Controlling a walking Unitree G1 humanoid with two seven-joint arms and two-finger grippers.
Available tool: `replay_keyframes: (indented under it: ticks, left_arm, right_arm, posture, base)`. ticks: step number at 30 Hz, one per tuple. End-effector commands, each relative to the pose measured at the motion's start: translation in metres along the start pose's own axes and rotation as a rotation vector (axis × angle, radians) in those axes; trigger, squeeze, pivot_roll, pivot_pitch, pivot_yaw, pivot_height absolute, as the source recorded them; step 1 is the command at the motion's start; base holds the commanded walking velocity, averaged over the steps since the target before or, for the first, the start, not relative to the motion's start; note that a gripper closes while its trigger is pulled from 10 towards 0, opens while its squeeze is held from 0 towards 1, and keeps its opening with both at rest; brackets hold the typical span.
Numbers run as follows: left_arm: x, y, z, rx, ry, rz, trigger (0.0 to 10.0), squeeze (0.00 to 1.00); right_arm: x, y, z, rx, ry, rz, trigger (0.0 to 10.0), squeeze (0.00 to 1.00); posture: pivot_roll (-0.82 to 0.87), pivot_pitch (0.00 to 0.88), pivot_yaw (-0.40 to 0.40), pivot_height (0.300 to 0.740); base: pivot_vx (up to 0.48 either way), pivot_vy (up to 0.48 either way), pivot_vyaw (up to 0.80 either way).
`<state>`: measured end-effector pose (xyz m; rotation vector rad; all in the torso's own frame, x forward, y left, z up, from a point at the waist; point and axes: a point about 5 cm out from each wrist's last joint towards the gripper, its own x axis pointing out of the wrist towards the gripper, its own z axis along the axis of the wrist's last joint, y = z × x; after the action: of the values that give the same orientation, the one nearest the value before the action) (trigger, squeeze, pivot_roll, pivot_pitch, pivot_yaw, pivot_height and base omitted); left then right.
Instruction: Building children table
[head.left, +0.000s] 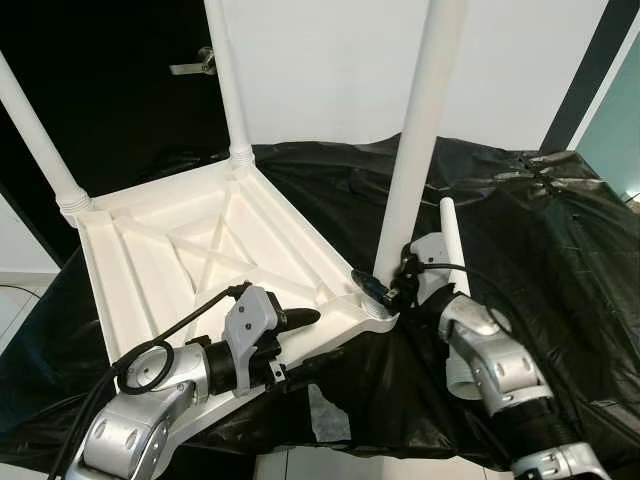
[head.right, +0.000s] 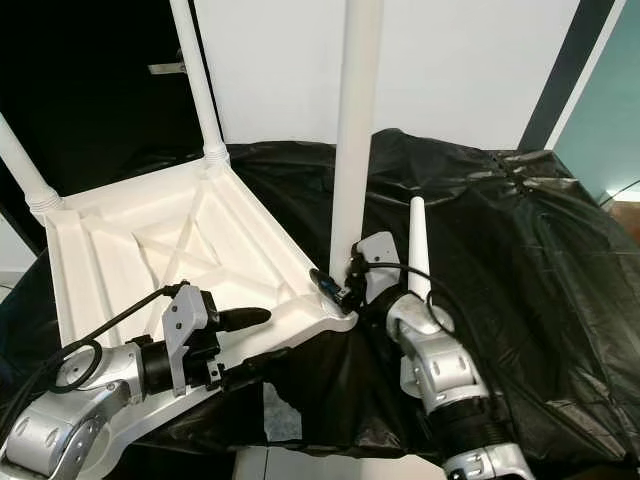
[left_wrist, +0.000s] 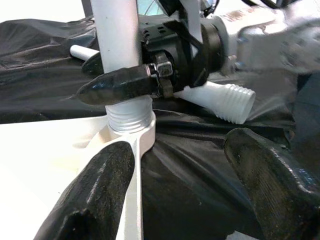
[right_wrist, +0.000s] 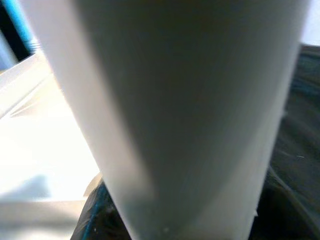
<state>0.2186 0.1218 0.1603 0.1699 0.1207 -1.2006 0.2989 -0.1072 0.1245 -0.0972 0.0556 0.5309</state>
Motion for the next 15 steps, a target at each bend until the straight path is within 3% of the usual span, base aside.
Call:
replay_keyframes:
  ticks: [1,3,7,15]
  left_arm:
    - [0.000,0.004,0.002,0.016,-0.002,0.061,10.0,0.00]
    - [0.001,0.005,0.002,0.021,0.000,0.055,10.0,0.00]
    - [0.001,0.005,0.002,0.024,0.000,0.049,10.0,0.00]
    - [0.001,0.004,0.002,0.027,0.003,0.042,10.0,0.00]
  right_arm:
    - [-0.003,0.004,-0.026,0.015,0.133,-0.048,10.0,0.00]
    - [-0.007,0.011,-0.027,0.068,0.109,-0.220,10.0,0.00]
    - [-0.009,0.013,-0.028,0.119,0.106,-0.342,10.0,0.00]
    - [-0.011,0.014,-0.024,0.117,0.107,-0.405,10.0,0.00]
  posture:
    - [0.04,0.000,-0.012,0.740]
    - [0.04,0.000,-0.011,0.740]
    - [0.04,0.000,-0.010,0.740]
    - [0.04,0.000,-0.008,0.740]
  base:
    - [0.000,0.000,0.00]
    - [0.000,0.000,0.00]
    - [0.000,0.000,0.00]
    - [0.000,0.000,0.00]
